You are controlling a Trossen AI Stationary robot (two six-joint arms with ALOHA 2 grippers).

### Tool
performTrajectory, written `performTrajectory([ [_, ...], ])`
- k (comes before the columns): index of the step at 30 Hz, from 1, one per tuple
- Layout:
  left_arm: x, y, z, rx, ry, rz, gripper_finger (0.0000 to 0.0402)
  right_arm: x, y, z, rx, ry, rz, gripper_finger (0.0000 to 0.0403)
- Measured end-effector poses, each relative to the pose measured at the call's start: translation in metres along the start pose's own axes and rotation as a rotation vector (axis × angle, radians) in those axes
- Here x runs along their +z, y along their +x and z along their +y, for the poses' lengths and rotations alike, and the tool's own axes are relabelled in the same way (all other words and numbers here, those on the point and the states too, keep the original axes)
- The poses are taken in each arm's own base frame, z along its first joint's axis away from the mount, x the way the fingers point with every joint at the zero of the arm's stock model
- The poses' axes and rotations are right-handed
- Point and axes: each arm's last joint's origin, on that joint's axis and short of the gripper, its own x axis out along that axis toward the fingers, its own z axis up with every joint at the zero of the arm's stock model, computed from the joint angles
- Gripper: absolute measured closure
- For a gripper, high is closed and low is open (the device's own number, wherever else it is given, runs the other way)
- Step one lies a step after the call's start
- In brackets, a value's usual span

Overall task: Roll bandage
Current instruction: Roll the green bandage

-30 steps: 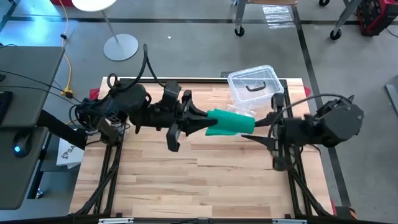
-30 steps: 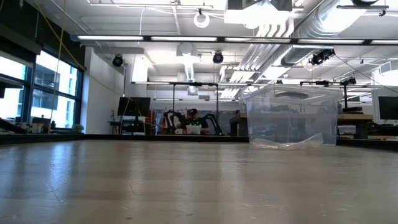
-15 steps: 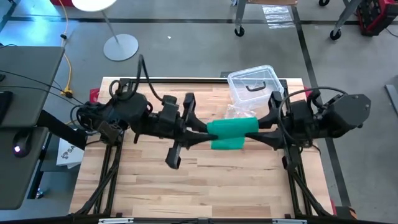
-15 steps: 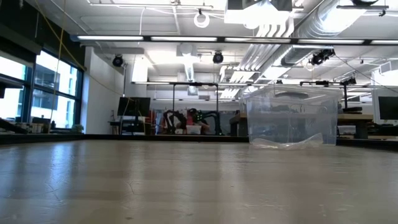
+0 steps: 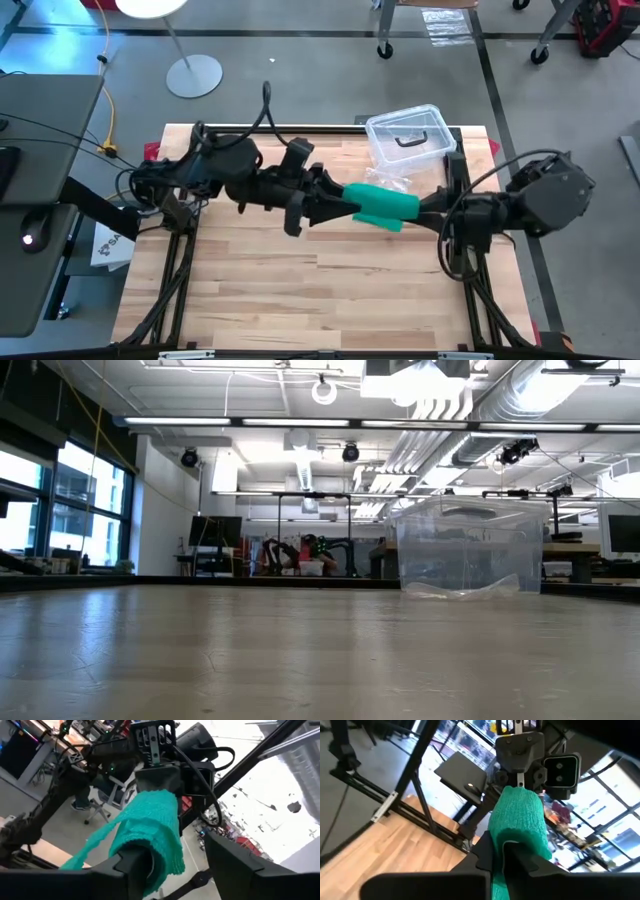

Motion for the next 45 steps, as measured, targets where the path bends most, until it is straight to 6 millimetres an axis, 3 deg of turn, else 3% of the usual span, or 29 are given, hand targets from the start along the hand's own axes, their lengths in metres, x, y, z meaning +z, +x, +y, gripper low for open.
performTrajectory([
  [3,0.000,0.000,0.001,0.002,0.041,-0.001,0.0252,0.001,-0.003,0.003,-0.020,0.028,0.007,0.0366],
  [9,0.001,0.000,0.000,-0.024,0.231,0.013,0.0381,0.003,-0.003,0.003,-0.019,0.294,-0.004,0.0301],
  [15,-0.002,-0.003,-0.001,0.012,0.321,0.035,0.0383,-0.001,0.001,-0.010,-0.131,0.875,-0.022,0.0247],
  [17,-0.005,-0.003,-0.002,0.013,0.401,0.042,0.0391,-0.003,0.002,-0.015,-0.106,0.942,-0.029,0.0241],
  [21,-0.011,-0.005,-0.007,0.032,0.512,0.047,0.0388,-0.003,0.006,-0.015,-0.046,0.846,-0.028,0.0258],
  [28,-0.005,-0.002,0.000,0.049,0.226,0.027,0.0299,-0.002,0.003,-0.008,-0.027,0.457,-0.009,0.0385],
  [31,-0.001,0.000,0.006,0.056,0.053,0.024,0.0260,-0.003,0.001,-0.001,-0.021,0.178,0.031,0.0380],
  [35,0.003,0.001,0.010,0.042,0.035,0.020,0.0242,-0.005,0.001,0.012,-0.095,-0.143,0.139,0.0364],
  [38,0.004,0.001,0.011,0.046,0.088,0.027,0.0273,-0.003,0.002,0.014,-0.175,-0.079,0.154,0.0363],
  [43,0.005,0.000,0.009,0.029,0.190,0.030,0.0380,0.003,-0.004,0.008,-0.186,0.273,0.059,0.0342],
  [45,0.004,0.000,0.008,0.029,0.258,0.028,0.0385,0.005,-0.008,0.005,-0.169,0.410,0.018,0.0318],
])
